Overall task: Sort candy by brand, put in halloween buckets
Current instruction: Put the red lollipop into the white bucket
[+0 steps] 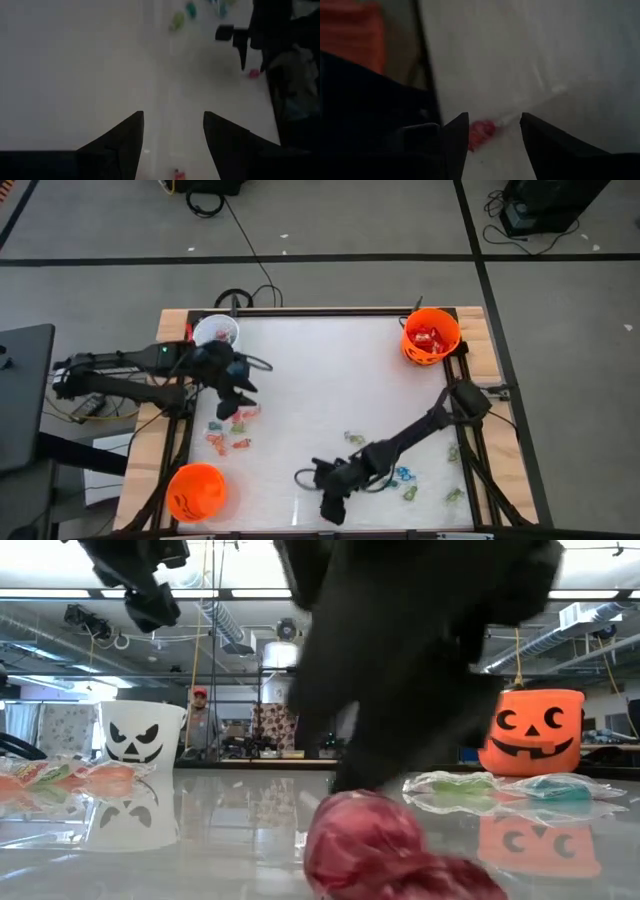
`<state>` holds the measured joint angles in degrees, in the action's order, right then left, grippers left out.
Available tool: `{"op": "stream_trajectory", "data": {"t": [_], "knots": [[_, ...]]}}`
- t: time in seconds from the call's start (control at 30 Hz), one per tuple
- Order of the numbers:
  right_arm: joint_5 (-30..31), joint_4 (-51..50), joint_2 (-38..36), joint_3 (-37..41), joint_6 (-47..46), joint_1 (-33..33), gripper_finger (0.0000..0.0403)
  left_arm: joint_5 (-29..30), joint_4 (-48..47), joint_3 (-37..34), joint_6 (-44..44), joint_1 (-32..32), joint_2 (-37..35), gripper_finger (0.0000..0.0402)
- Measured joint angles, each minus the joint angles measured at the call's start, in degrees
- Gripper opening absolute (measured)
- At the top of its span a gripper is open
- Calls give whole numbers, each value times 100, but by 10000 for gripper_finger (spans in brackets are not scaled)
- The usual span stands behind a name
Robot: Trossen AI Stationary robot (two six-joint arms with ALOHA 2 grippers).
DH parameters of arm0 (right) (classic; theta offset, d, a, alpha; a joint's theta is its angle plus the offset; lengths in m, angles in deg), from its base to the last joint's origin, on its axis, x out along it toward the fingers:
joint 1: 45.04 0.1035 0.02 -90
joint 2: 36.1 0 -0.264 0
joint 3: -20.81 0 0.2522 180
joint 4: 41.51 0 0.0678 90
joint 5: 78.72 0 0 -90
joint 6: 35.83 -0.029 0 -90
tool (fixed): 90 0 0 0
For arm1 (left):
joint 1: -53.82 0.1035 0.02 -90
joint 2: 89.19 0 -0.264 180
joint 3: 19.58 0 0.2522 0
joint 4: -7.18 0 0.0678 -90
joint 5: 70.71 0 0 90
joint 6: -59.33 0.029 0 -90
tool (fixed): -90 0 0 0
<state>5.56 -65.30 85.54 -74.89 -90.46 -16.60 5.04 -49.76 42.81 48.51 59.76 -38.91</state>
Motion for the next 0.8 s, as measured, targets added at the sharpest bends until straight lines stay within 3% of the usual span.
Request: {"op": "stream_trajectory", "data": {"t": [0.1, 0.43, 0.57, 0.73, 0.8], "knots": [[45, -754, 335, -533, -285, 111, 191, 336, 12, -169, -313, -398, -4, 211], [-249, -948, 879, -1221, -1896, 88, 170, 1262, 50, -317, -1127, -1028, -4, 211], [-338, -1260, 927, -1241, -2126, 45, 126, 1421, 54, -317, -1235, -1122, -4, 211], [-311, -1449, 896, -1220, -1975, 8, 19, 1513, 63, -317, -1349, -1204, -4, 211], [-269, -1446, 842, -1210, -1950, -33, 14, 1530, 154, -317, -1353, -1238, -4, 211]]}}
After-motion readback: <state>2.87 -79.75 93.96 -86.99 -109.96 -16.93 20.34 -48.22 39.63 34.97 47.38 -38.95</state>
